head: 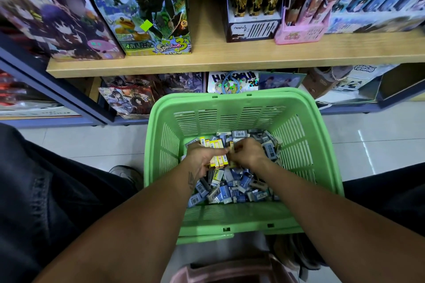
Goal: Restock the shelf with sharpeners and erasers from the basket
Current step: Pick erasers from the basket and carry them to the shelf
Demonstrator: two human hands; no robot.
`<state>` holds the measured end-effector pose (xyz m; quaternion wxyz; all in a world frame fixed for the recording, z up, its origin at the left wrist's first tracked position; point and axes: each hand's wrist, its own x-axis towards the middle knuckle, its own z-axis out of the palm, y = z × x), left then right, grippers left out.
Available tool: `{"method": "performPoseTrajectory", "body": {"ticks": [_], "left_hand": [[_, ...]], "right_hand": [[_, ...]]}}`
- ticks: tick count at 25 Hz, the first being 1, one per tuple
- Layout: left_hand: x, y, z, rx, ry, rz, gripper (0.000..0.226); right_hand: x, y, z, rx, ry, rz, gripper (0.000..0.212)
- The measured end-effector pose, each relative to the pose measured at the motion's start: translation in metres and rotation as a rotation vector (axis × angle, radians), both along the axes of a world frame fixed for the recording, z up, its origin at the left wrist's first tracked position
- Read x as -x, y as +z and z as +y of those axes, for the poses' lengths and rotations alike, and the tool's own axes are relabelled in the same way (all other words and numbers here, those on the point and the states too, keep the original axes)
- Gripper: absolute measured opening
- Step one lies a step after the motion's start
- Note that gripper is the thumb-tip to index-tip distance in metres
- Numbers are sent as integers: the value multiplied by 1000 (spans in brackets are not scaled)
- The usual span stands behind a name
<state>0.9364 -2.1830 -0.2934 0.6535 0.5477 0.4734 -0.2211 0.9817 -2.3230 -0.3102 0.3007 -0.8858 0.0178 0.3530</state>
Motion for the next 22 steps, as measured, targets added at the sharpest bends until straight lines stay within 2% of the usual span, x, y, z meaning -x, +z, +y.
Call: {"method": "performPoseTrajectory", "body": {"ticks": [1, 3, 5, 6, 8, 9, 12, 14, 16, 17, 19, 21, 22], "left_hand": [[-1, 3, -1, 10, 16, -18, 91], [-2, 6, -1, 41, 45, -20, 88], [-1, 8, -1, 71, 77, -28, 68], [0, 4, -1, 88, 111, -11, 71], [3, 2, -1, 130, 95, 3, 97], [3, -5, 1, 157, 96, 1, 98], [0, 1, 3, 185, 109, 21, 67], [-2, -2, 4, 200, 122, 21, 75], [-7, -28, 7, 179, 116, 28, 101], [-7, -36, 8, 204, 115, 36, 105], [-5, -42, 13, 171, 145, 41, 96], [-1, -4, 13, 179, 128, 23, 98], [0, 2, 13, 158, 111, 9, 89]], "right_hand": [[-2, 4, 0, -107, -76, 51, 5], [-4, 13, -2, -290, -179, 123, 14], [-4, 16, -3, -379, -209, 153, 18], [-5, 16, -3, -381, -208, 162, 19], [-7, 16, -4, -352, -195, 185, 21], [-7, 15, -6, -361, -195, 213, 23], [-4, 12, -6, -459, -236, 323, 29], [-3, 9, -5, -494, -243, 323, 32], [-4, 9, -4, -518, -243, 322, 31], [-3, 8, -5, -528, -237, 326, 30], [-3, 8, -9, -544, -223, 354, 31], [-5, 6, -11, -526, -198, 386, 28], [-6, 3, -11, -484, -187, 379, 23]]}}
